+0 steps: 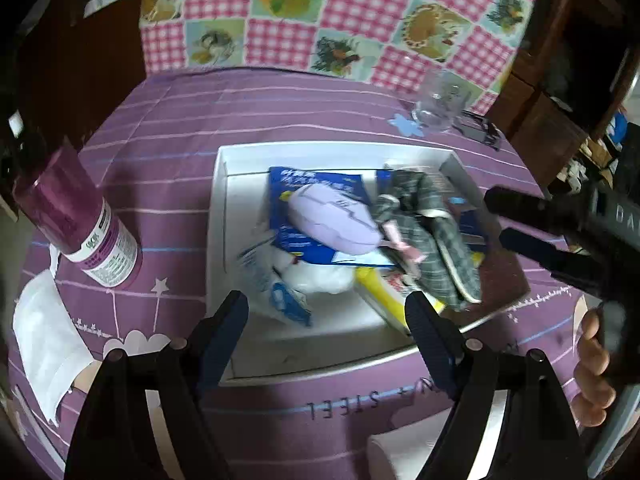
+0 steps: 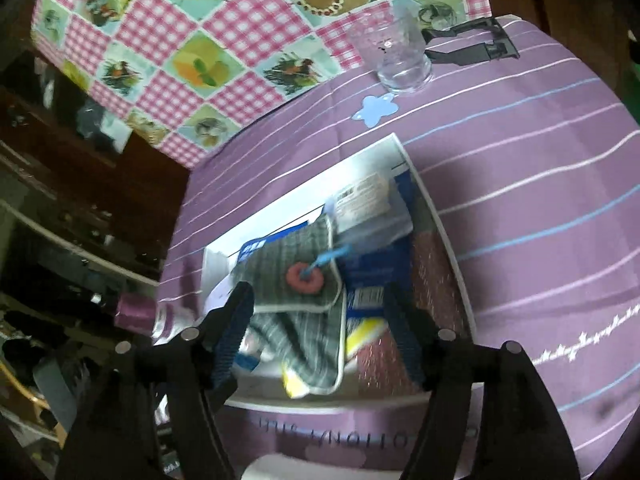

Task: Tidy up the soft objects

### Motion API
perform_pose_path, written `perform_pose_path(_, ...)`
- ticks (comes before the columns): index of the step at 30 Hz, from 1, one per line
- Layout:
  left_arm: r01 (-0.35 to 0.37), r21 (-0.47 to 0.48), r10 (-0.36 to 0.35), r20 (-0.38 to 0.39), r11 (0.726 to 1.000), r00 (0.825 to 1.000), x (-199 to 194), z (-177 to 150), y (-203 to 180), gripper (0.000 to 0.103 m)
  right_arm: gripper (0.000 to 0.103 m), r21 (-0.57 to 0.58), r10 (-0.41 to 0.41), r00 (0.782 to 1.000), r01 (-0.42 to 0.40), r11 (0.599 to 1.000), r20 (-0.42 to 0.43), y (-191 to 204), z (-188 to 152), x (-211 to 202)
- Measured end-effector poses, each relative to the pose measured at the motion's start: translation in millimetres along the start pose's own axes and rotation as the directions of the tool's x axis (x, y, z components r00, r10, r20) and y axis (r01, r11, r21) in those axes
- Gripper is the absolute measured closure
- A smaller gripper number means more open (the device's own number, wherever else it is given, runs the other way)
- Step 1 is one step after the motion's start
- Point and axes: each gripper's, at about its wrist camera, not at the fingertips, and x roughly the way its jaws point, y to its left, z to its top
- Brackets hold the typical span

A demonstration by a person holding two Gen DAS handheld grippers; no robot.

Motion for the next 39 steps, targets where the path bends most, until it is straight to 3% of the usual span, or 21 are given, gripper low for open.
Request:
perform_pose_path(3, -0.019, 0.028, 0.019, 0.008, 0.999, 1.000, -3.5, -0.7, -9.5, 0.022, 0.033, -0.075, -0.034, 0.999, 0.035, 0.997, 0.008, 5.4, -6.3, -4.5)
perform_pose_path(7, -0.040, 0.047, 0.039, 0.020, 0.998, 0.999, -9.3, -0.9, -14.7, 0.022, 0.033, -0.106, -0.002, 1.000, 0.004, 0.994, 0.015, 6.2, -13.3, -10.7)
perform_pose_path(11, -0.050, 0.045, 0.048, 0.039, 0.998, 0.998, -19.2, -0.1, -16.2, 0.022, 0.033, -0.185, -0.015, 0.995, 0.033, 0.982, 0.102, 14.0, -22.9, -27.0)
perform_pose_path(17, -0.070, 0.063, 0.065, 0.069, 0.996, 0.995, -33.2, -1.3, -23.7, 0.022, 0.033, -0.368, -0.014, 0.971, 0.104, 0.924, 0.239, 30.4, -44.7, -56.5)
perform_pose_path(23, -0.181, 0.110, 0.166, 0.132, 0.977, 0.977, -45.7, -7.7, -47.7, 0.022, 0.033, -0.475, -0.023, 0.956, 0.167, 0.864, 0.294, 36.8, -65.6, -78.6)
perform_pose_path(28, -0.143, 0.131, 0.115, 0.201, 0.981, 0.973, -60.9, -22.9, -65.1, 0.022, 0.033, -0.531, -0.042, 0.950, 0.210, 0.821, 0.309, 32.1, -84.7, -93.8)
perform_pose_path(31, -0.106, 0.107, 0.084, 0.196, 0.989, 0.977, -66.8, -34.2, -69.2, 0.022, 0.033, -0.532, -0.043, 0.944, 0.222, 0.817, 0.327, 26.3, -96.5, -102.1)
perform_pose_path(34, -0.219, 0.077, 0.193, 0.254, 0.973, 0.948, -77.5, -52.8, -77.9, 0.022, 0.033, -0.525, -0.016, 0.944, 0.198, 0.828, 0.330, 19.2, -108.8, -107.5)
perform_pose_path(35, -0.208, 0.091, 0.173, 0.302, 0.974, 0.938, -84.4, -63.3, -80.1, 0.022, 0.033, -0.526, -0.006, 0.945, 0.188, 0.829, 0.327, 16.2, -114.7, -107.4)
perform_pose_path(39, -0.101, 0.088, 0.066, 0.329, 0.991, 0.942, -95.9, -83.2, -72.7, 0.018, 0.033, -0.541, -0.015, 0.949, 0.192, 0.819, 0.314, 9.6, -128.3, -99.9)
